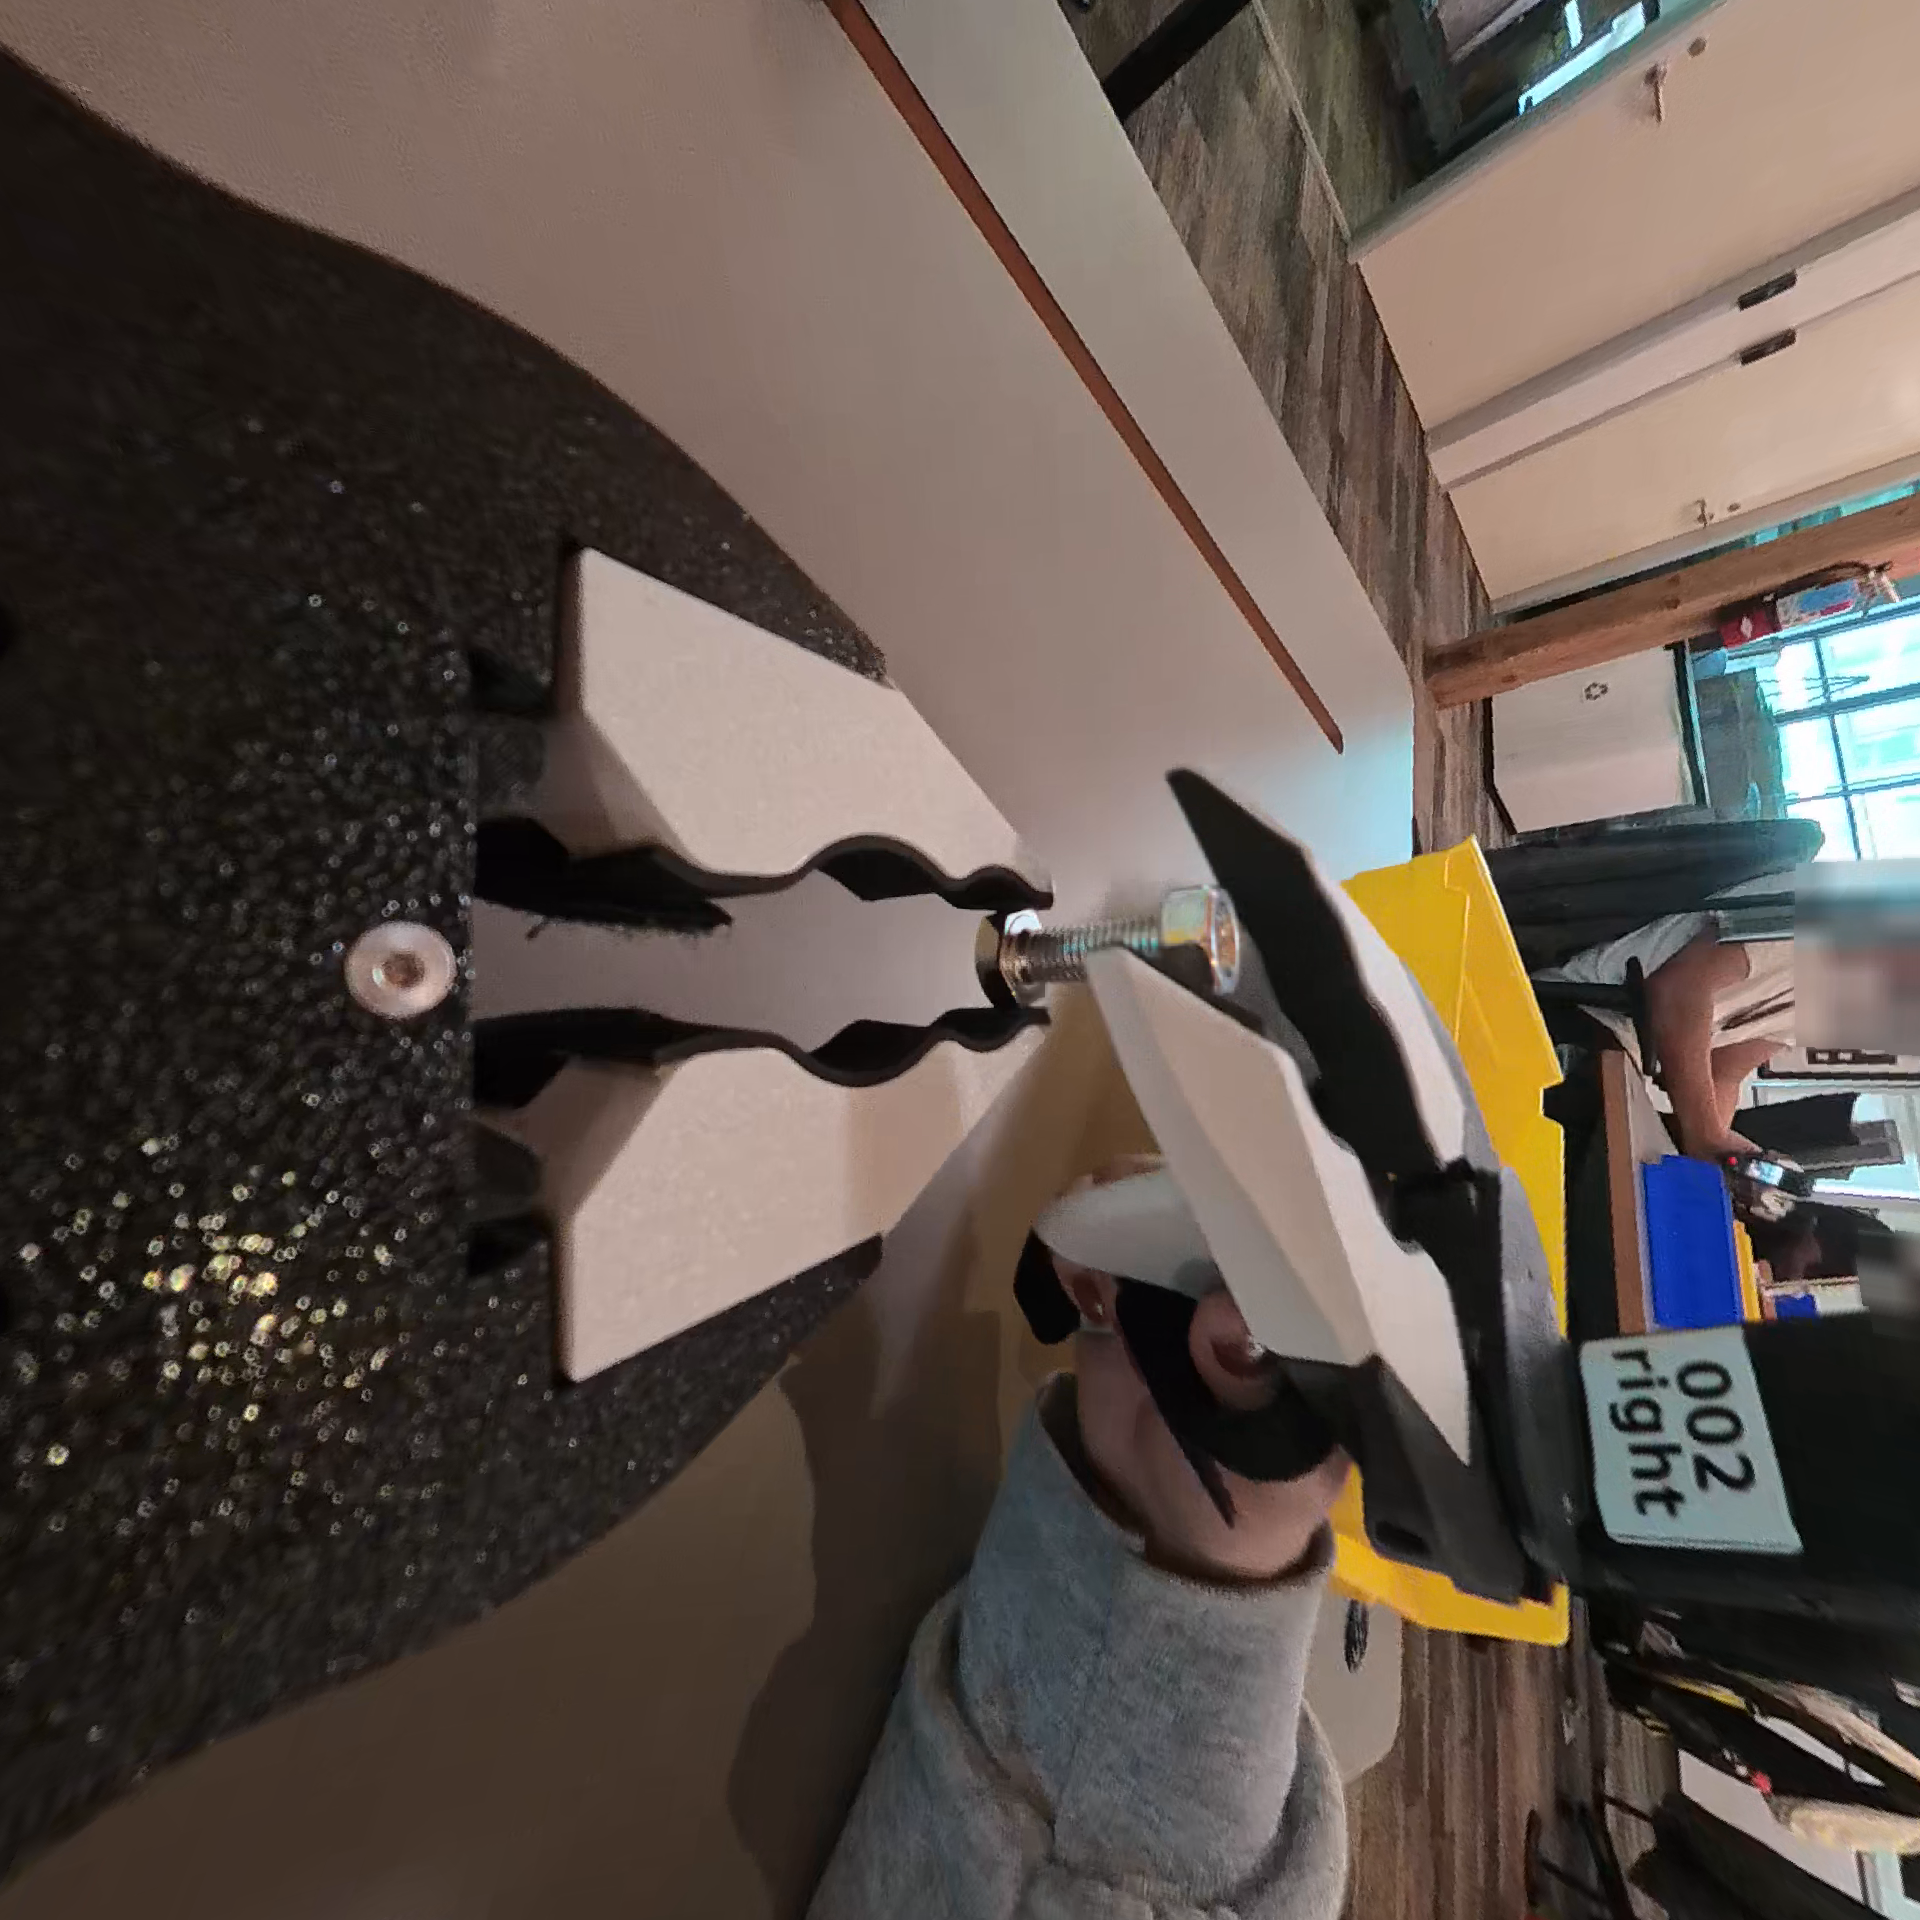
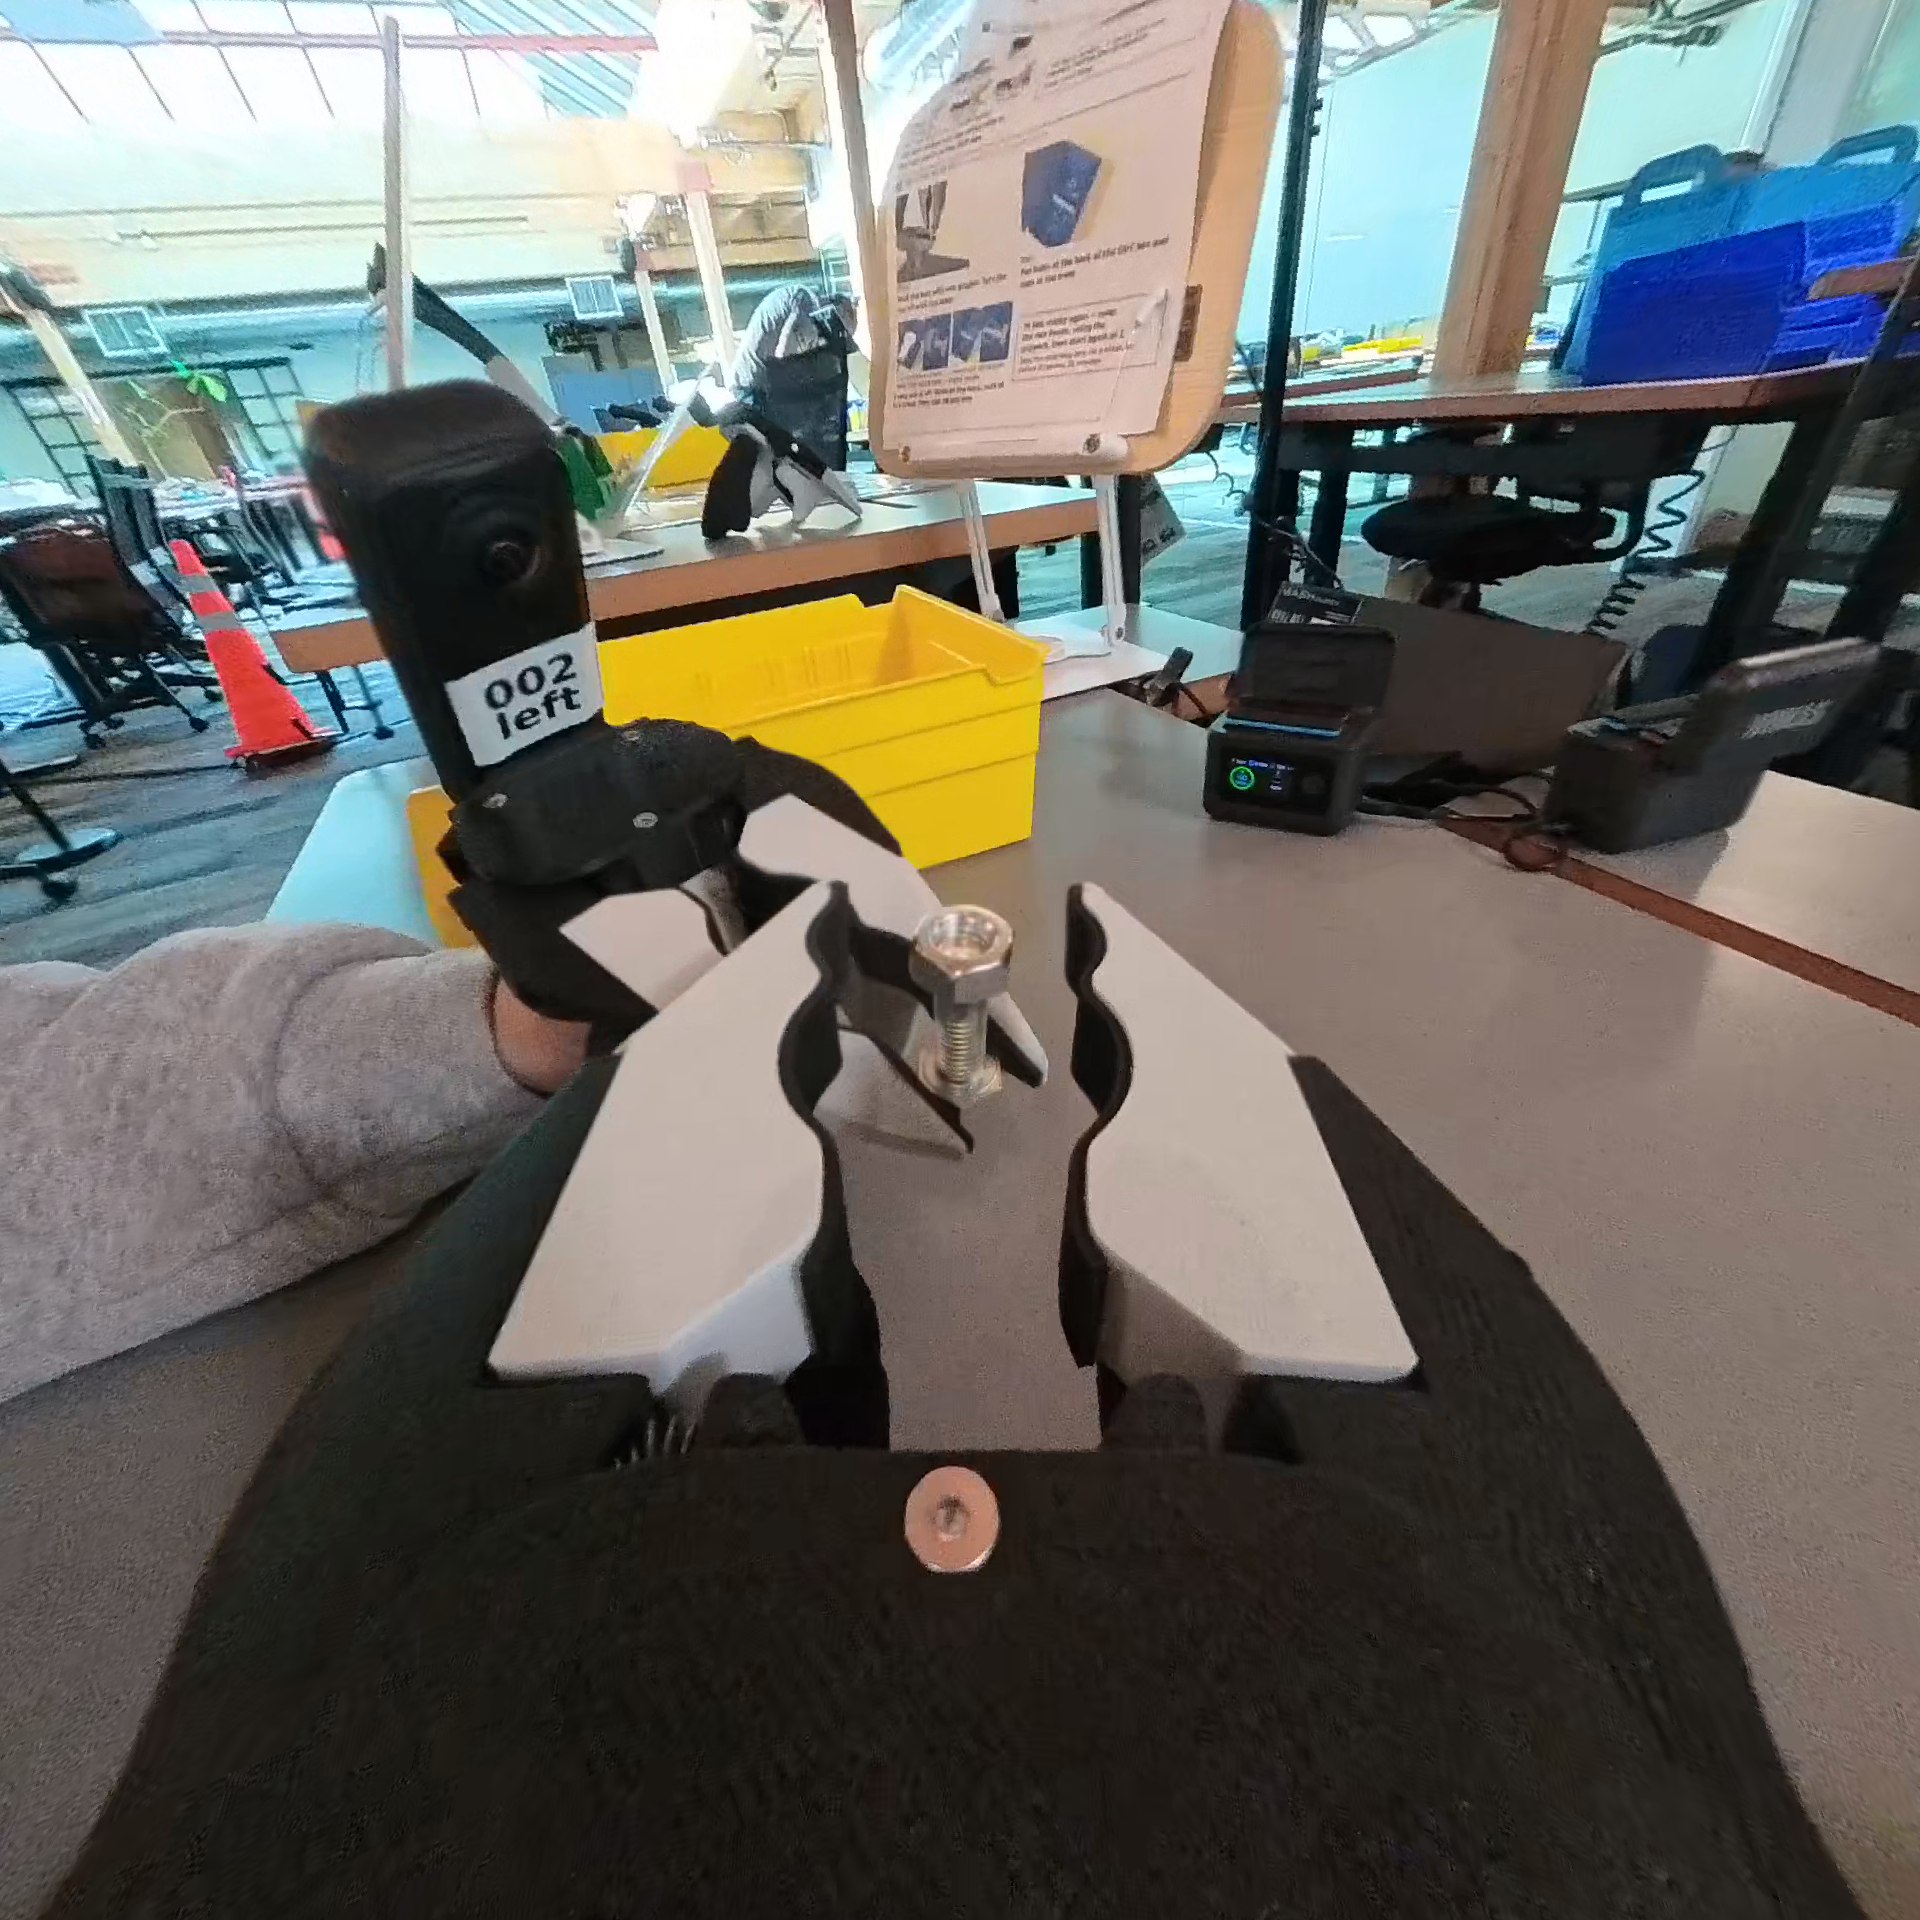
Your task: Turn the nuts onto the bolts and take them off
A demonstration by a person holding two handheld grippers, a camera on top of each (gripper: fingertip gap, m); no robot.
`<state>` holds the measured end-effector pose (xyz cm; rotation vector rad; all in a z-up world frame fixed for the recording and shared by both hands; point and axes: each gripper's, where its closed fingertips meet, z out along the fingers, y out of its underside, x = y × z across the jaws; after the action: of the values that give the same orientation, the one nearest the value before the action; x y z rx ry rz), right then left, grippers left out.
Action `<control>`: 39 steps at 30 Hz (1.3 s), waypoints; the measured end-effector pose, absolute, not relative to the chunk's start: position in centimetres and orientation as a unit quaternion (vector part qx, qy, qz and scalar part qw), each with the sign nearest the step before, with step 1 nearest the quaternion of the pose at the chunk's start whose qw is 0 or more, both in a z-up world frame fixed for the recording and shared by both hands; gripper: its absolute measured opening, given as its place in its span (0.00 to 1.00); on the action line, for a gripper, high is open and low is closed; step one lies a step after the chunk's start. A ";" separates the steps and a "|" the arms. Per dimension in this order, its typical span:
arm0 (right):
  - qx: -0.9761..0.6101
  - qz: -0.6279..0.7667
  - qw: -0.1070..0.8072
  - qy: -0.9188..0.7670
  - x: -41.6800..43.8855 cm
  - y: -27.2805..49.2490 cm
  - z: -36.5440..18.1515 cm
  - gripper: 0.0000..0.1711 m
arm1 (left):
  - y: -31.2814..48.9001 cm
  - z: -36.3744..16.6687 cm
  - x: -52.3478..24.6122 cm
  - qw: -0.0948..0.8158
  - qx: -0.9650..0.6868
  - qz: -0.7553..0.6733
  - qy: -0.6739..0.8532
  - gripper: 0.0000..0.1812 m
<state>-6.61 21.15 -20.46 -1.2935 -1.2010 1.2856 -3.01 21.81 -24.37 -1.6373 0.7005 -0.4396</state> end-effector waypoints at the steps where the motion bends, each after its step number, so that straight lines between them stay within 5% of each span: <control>1: -0.528 0.519 0.461 -0.490 -6.7 21.1 -20.6 0.23 | 21.8 -24.3 -2.8 0.608 -0.707 -0.193 0.304 0.09; 4: -0.520 0.512 0.468 -0.499 -6.7 21.0 -20.7 0.10 | 21.5 -24.2 -2.8 0.608 -0.704 -0.194 0.312 0.09; 10: -0.429 0.582 0.416 -0.551 -5.6 17.4 -19.7 0.10 | 18.0 -23.0 -2.1 0.569 -0.655 -0.335 0.368 0.09; 19: -0.278 0.707 0.331 -0.560 -3.5 11.5 -17.2 0.10 | 11.4 -20.5 -0.2 0.381 -0.525 -0.670 0.362 0.09; 21: -0.306 0.710 0.360 -0.522 -4.1 13.1 -16.6 0.11 | 12.7 -20.0 -0.4 0.428 -0.524 -0.653 0.341 0.09; 24: -0.392 0.678 0.414 -0.464 -5.6 16.6 -16.6 0.36 | 17.4 -20.0 -2.2 0.570 -0.570 -0.523 0.278 0.09; 27: -0.451 0.633 0.450 -0.439 -6.9 18.5 -17.4 0.45 | 18.7 -19.9 -3.2 0.618 -0.588 -0.450 0.264 0.09; 39: -0.487 0.596 0.473 -0.429 -5.9 20.9 -17.8 0.37 | 18.2 -19.7 -4.0 0.634 -0.591 -0.403 0.293 0.09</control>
<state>-5.88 20.94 -17.81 -1.1920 -1.0499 1.4597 -3.96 18.21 -19.71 -1.3513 0.6696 -0.9219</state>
